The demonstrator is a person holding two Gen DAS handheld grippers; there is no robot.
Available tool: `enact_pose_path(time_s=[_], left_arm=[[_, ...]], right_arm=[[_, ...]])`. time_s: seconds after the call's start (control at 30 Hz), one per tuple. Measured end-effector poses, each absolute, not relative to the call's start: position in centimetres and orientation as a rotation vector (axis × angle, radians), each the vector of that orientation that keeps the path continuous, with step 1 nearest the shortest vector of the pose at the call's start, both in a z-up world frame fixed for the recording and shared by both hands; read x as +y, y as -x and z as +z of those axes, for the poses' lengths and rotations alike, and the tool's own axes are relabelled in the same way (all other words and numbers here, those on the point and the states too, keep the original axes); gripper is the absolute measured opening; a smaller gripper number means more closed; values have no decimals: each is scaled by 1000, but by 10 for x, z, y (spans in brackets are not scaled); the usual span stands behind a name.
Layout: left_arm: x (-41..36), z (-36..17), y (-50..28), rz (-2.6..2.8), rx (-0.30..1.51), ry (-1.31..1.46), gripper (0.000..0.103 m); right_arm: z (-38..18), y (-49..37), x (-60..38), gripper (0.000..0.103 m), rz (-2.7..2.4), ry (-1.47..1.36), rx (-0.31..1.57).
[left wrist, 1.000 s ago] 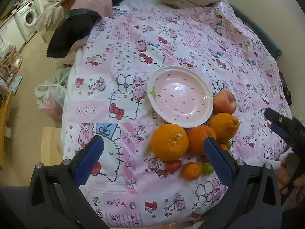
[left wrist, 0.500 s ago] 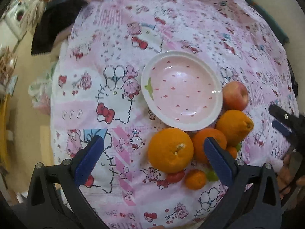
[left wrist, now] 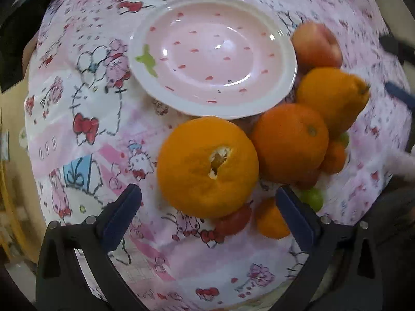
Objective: Organize fruits
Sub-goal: 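Grasp a large orange with the left tool while the right tool grasps the bumpy dekopon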
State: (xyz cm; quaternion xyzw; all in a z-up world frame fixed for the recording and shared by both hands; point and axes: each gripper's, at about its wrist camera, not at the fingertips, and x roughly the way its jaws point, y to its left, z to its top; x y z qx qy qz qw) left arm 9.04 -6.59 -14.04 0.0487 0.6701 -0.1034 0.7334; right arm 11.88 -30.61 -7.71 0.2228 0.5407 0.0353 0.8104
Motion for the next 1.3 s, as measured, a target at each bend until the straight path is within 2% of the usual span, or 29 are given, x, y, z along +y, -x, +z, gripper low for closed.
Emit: enact_pose_path(time_s=[0.1, 0.23, 0.43, 0.87, 0.97, 1.3], left_arm=[[-68, -145, -92, -226, 1462, -119, 99], [-69, -152, -91, -253, 1468, -151, 80], [-74, -154, -87, -250, 1456, -131, 75], [-35, -120, -84, -179, 1418, -7, 71], [-30, -107, -84, -158, 1377, 7, 71], [-31, -97, -91, -115, 1319, -1, 67]], right_arm=[[-76, -121, -304, 103, 78, -458, 1150], [-85, -123, -309, 103, 76, -490, 1198], [-112, -123, -302, 103, 96, -500, 1337], [-110, -125, -259, 103, 193, -335, 1306], [-123, -127, -252, 103, 154, -256, 1356], [-158, -141, -257, 102, 119, -326, 1462]])
